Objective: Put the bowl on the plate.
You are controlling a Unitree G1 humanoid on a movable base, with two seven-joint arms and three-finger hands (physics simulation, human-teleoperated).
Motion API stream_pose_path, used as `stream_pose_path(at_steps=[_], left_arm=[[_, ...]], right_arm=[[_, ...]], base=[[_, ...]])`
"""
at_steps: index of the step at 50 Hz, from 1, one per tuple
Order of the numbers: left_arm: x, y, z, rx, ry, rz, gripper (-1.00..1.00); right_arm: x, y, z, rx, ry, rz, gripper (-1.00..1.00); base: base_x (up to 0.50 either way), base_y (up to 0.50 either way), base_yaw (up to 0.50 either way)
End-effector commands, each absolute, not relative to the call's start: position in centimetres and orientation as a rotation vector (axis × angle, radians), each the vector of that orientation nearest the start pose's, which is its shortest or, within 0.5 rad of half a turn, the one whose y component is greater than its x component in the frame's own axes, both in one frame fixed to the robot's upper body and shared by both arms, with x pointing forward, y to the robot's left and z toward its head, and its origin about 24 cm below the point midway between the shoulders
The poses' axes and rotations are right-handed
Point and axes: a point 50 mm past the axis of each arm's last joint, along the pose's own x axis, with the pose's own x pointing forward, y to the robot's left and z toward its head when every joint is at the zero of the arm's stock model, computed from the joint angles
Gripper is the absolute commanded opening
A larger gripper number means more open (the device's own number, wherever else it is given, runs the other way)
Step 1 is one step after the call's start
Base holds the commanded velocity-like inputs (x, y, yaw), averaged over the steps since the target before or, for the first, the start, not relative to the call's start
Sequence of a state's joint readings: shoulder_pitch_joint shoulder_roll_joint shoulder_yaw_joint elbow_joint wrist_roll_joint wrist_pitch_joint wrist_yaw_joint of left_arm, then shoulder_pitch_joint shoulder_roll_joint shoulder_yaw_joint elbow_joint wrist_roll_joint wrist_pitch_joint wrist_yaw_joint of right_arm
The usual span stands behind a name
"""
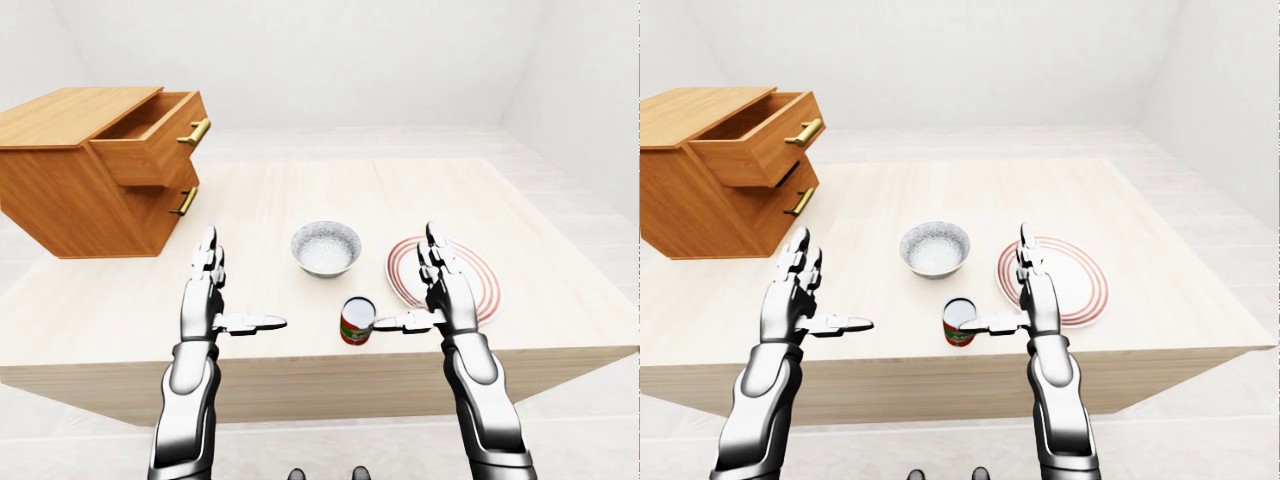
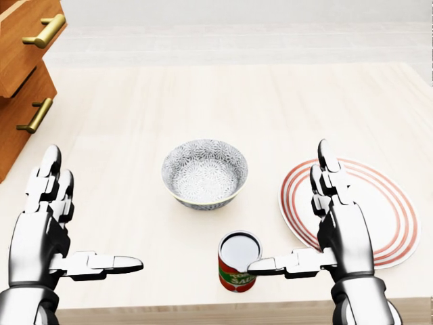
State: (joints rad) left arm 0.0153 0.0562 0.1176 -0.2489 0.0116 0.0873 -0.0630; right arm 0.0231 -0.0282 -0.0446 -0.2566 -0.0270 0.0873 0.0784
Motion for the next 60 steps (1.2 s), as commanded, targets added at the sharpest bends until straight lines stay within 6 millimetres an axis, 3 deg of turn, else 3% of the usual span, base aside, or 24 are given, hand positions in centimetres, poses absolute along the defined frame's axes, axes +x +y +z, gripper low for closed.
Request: stream_pose_path(at_steps=[1,33,60], left_arm=[[24.5,18.5,9.2,0.095,-0.157,0.058,1.00],[24.4,18.4,9.1,0.121,-0.148,0.048,1.00],[24.7,18.6,10.1,0.141,-0.189,0.050,1.00]], right_arm=[[24.5,-16.2,9.0,-0.068,-0.154,0.026,1.00],[24.3,-16.2,9.1,-0.067,-0.161,0.024,1.00],[24.4,-16.2,10.5,-0.076,-0.217,0.024,1.00]], base=[[0.00,-0.28,0.00],[0.00,-0.25,0.00],[0.00,-0.24,0.00]])
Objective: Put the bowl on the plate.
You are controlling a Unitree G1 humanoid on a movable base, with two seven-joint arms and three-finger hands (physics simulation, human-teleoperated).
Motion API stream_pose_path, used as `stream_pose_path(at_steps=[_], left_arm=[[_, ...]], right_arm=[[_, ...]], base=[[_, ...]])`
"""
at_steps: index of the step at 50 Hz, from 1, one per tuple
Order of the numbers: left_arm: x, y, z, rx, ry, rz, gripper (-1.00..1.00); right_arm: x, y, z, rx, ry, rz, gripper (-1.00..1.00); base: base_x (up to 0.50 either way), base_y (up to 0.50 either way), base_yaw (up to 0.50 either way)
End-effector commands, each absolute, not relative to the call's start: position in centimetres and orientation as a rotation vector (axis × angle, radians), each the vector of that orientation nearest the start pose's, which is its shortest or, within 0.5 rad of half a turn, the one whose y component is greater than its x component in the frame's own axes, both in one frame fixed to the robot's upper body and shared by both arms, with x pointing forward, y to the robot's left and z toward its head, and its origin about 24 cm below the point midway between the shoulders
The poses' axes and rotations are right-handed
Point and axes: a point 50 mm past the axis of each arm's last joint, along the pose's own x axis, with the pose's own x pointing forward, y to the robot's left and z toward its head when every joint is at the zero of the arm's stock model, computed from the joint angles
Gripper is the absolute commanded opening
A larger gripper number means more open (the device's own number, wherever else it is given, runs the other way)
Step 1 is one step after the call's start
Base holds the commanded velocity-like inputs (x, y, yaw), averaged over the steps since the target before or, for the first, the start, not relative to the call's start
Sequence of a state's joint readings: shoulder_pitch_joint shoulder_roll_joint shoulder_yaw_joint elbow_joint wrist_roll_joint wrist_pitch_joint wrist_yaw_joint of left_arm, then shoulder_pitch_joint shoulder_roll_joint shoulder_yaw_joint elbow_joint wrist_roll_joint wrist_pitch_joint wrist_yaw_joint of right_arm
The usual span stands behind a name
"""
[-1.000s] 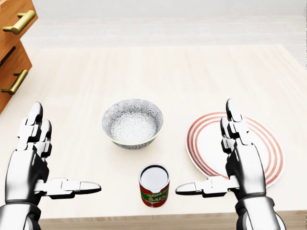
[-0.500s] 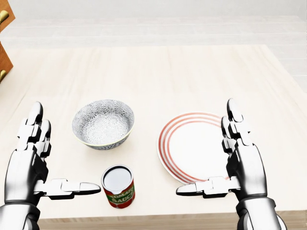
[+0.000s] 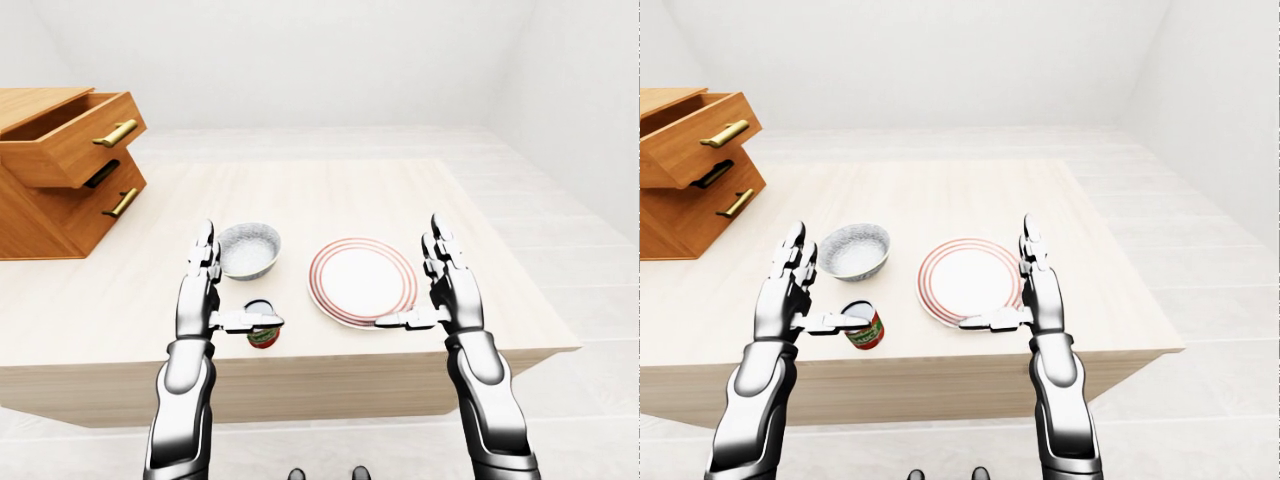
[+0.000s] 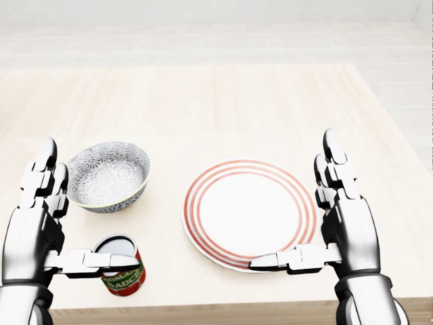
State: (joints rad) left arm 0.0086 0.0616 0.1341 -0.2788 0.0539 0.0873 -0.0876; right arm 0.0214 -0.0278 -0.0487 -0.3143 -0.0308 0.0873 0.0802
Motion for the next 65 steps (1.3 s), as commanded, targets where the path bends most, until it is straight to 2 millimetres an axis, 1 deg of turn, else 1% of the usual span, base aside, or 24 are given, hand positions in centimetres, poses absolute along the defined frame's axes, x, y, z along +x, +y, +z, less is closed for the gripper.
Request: stream_pose_path(at_steps=[1,20,30,65], left_arm=[[24.65,18.62,10.13,0.142,-0.191,0.050,1.00],[24.32,18.40,10.18,0.160,-0.192,0.038,1.00],[24.26,18.37,10.24,0.162,-0.195,0.037,1.00],[24.07,18.44,10.07,0.183,-0.185,0.034,1.00]], right_arm=[[24.40,-16.19,10.48,-0.074,-0.218,0.024,1.00],[24.34,-16.10,10.08,-0.070,-0.201,0.025,1.00],[24.24,-16.08,9.91,-0.071,-0.194,0.025,1.00],[23.97,-16.00,9.70,-0.073,-0.186,0.030,1.00]], base=[[0.00,-0.25,0.00],[0.01,-0.24,0.00],[0.13,-0.19,0.00],[0.25,-0.01,0.00]])
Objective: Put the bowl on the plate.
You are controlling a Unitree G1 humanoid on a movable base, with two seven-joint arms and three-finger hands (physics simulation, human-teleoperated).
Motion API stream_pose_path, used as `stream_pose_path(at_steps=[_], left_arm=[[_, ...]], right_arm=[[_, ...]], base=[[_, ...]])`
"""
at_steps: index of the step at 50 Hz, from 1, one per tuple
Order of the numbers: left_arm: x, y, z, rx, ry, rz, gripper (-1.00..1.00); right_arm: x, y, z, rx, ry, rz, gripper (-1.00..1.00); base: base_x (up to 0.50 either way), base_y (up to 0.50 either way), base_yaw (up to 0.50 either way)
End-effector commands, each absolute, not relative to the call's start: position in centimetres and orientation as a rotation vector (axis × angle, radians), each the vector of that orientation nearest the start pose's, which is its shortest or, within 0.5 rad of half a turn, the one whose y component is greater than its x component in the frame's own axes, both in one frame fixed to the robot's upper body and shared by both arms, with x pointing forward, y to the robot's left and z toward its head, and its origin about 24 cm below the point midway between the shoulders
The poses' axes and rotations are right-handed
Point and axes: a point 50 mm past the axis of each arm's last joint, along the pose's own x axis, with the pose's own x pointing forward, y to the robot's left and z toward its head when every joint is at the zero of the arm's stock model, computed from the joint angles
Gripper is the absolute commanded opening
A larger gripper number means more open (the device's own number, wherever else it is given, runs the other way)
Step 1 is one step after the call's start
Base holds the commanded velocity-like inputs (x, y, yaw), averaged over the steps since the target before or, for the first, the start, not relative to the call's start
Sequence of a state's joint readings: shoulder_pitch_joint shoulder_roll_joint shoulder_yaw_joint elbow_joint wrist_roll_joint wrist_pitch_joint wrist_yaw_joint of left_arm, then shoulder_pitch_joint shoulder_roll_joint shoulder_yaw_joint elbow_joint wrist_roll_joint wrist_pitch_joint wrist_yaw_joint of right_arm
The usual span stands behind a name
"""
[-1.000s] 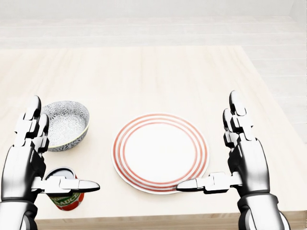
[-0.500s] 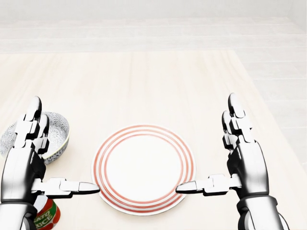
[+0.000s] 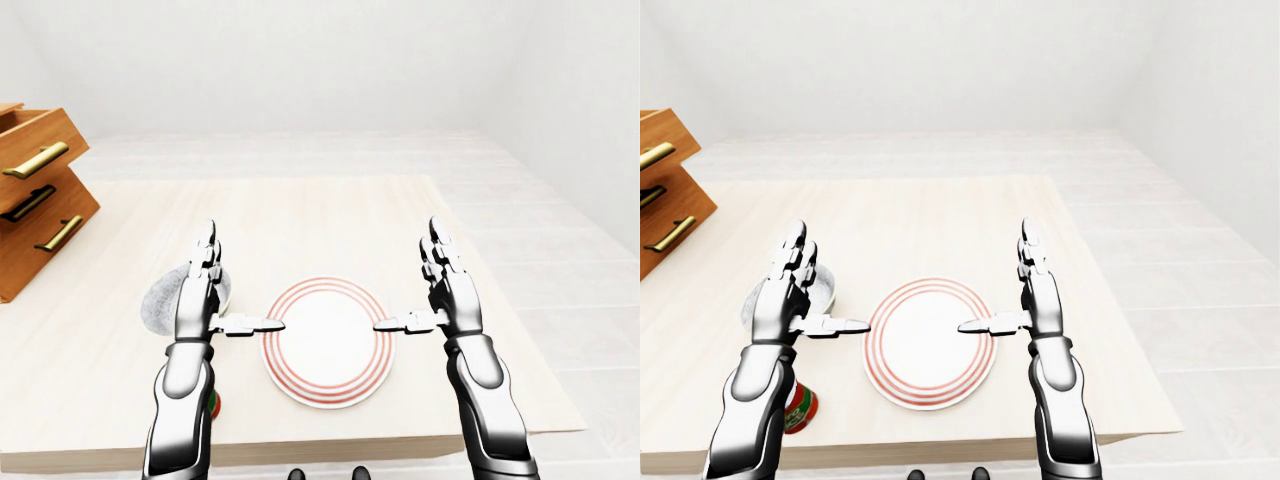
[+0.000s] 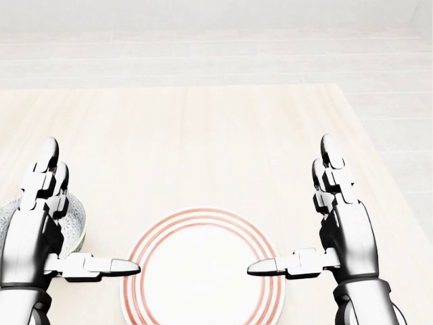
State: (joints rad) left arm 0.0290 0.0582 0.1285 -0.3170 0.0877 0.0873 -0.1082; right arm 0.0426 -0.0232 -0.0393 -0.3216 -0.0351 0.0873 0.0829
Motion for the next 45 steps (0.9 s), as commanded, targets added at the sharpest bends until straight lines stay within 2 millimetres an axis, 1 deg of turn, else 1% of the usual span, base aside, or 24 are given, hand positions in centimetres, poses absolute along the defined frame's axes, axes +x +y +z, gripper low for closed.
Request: stream_pose_path(at_steps=[1,8,12,18,19,21,24,25,28,32,36,37,39,40,45], left_arm=[[24.0,18.4,10.1,0.200,-0.187,0.031,1.00],[24.2,18.2,10.2,0.239,-0.186,0.028,1.00],[24.3,18.1,10.0,0.302,-0.171,0.021,1.00],[24.7,18.1,10.4,0.377,-0.183,0.029,1.00],[24.8,18.1,10.3,0.436,-0.176,0.034,1.00],[24.9,18.1,10.3,0.455,-0.174,0.033,1.00],[25.0,18.0,10.6,0.558,-0.177,0.039,1.00],[25.0,18.0,10.6,0.558,-0.176,0.039,1.00],[25.1,18.0,10.9,0.635,-0.184,0.049,1.00],[25.2,18.1,11.6,0.730,-0.201,0.060,1.00],[24.8,17.9,13.1,0.842,-0.248,0.075,1.00],[24.7,17.8,13.3,0.930,-0.245,0.058,1.00],[24.4,17.5,14.1,0.946,-0.260,0.046,1.00],[24.3,17.5,14.4,1.035,-0.257,0.044,1.00],[24.2,17.5,15.8,1.127,-0.249,0.023,1.00]], right_arm=[[23.9,-16.0,9.6,-0.072,-0.182,0.023,1.00],[23.9,-16.2,9.9,-0.074,-0.196,0.014,1.00],[23.8,-16.2,9.9,-0.075,-0.195,0.010,1.00],[23.7,-16.3,10.1,-0.076,-0.201,0.012,1.00],[23.7,-16.3,10.1,-0.077,-0.202,0.011,1.00],[23.7,-16.3,10.1,-0.075,-0.202,0.010,1.00],[23.7,-16.3,10.0,-0.075,-0.198,0.006,1.00],[23.7,-16.3,10.0,-0.075,-0.197,0.006,1.00],[23.7,-16.4,9.9,-0.074,-0.194,0.004,1.00],[23.6,-16.4,9.8,-0.068,-0.190,0.001,1.00],[23.6,-16.4,9.6,-0.064,-0.181,0.000,1.00],[23.6,-16.4,9.3,-0.066,-0.170,-0.001,1.00],[23.5,-16.4,9.3,-0.058,-0.168,-0.004,1.00],[23.5,-16.4,9.2,-0.059,-0.167,-0.003,1.00],[23.5,-16.4,9.0,-0.053,-0.157,-0.005,1.00]], base=[[0.00,0.00,0.00],[0.00,0.00,0.00],[0.00,0.00,0.00],[0.00,0.00,0.00],[0.00,0.00,0.00],[0.00,0.00,0.00],[0.00,0.00,0.00],[0.00,0.00,0.00],[0.00,0.00,0.00],[0.00,0.00,0.00],[0.00,0.00,0.00],[0.00,0.00,0.00],[0.00,0.00,0.00],[0.00,0.00,0.00],[0.00,0.00,0.00]])
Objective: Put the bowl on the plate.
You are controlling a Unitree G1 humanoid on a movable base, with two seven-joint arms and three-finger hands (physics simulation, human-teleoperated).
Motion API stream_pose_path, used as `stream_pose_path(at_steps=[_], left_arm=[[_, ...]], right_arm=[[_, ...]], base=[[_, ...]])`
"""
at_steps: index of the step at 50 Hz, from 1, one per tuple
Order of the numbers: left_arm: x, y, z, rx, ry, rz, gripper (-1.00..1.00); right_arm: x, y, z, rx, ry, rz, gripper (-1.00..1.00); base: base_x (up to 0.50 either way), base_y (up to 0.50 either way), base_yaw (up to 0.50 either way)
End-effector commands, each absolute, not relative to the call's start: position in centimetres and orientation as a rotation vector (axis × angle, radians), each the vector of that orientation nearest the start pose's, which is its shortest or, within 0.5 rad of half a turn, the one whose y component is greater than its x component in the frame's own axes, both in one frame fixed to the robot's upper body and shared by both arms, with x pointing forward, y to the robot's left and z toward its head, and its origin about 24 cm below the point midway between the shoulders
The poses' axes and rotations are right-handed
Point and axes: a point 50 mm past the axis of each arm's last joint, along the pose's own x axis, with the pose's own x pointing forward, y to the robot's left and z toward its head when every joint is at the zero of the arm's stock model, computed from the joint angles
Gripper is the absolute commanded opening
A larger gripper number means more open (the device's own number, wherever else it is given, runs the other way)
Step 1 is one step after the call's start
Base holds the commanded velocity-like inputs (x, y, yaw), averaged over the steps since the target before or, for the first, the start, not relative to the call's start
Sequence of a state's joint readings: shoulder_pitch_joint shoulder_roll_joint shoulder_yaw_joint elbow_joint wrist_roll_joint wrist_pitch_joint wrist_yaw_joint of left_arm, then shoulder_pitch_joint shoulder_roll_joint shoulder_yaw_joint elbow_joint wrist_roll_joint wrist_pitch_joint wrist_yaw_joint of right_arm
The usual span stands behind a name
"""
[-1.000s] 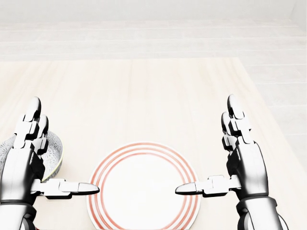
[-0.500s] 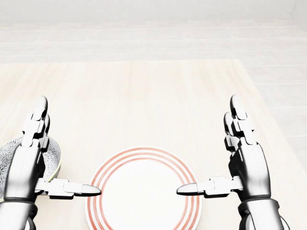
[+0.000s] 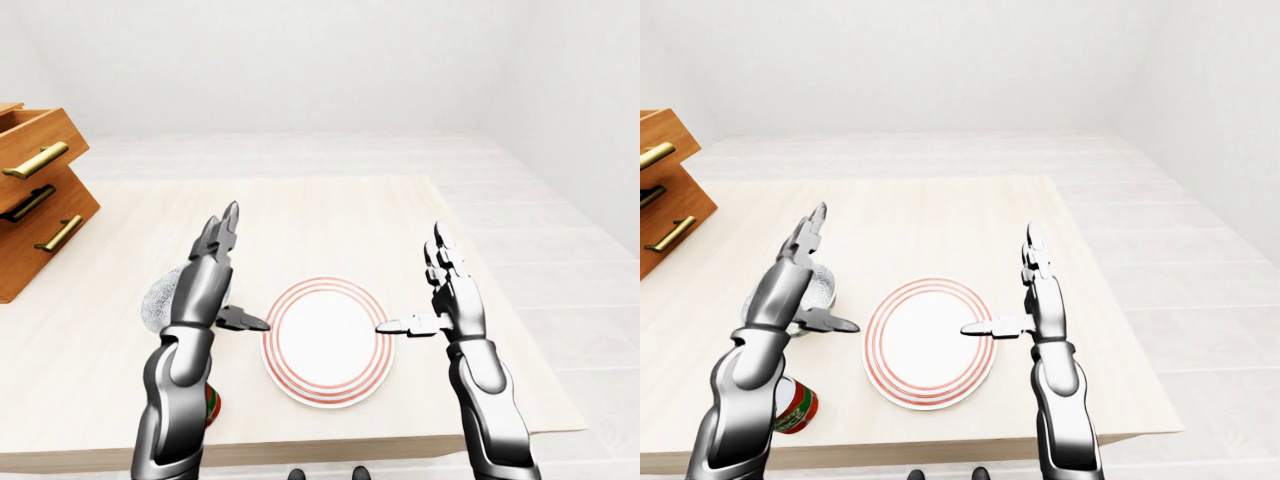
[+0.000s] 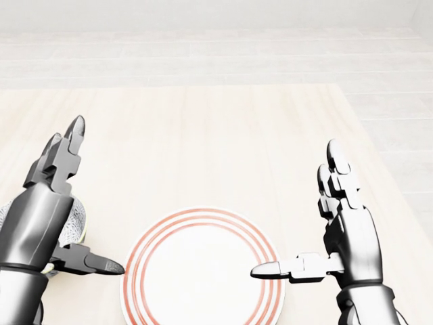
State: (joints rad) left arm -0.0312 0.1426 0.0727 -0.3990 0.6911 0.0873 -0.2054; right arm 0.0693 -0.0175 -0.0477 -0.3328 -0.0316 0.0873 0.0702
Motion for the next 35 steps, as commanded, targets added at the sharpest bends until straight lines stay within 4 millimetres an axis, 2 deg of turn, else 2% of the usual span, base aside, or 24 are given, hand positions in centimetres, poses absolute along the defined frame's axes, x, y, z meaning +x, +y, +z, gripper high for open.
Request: stream_pose_path(at_steps=[1,10,19,35], left_arm=[[24.1,17.6,15.9,1.139,-0.235,0.009,1.00],[24.8,18.3,16.1,1.201,-0.154,-0.044,1.00],[26.3,19.5,16.3,1.261,-0.075,-0.053,1.00],[28.7,21.1,12.3,1.183,0.058,-0.063,1.00]], right_arm=[[23.5,-16.3,9.0,-0.052,-0.159,-0.002,1.00],[23.1,-16.6,8.8,-0.053,-0.149,-0.009,1.00],[23.1,-16.6,8.7,-0.048,-0.143,-0.011,1.00],[23.0,-16.6,8.6,-0.049,-0.140,-0.013,1.00]], base=[[0.00,0.00,0.00],[0.00,0.00,0.00],[0.00,0.00,0.00],[0.00,0.00,0.00]])
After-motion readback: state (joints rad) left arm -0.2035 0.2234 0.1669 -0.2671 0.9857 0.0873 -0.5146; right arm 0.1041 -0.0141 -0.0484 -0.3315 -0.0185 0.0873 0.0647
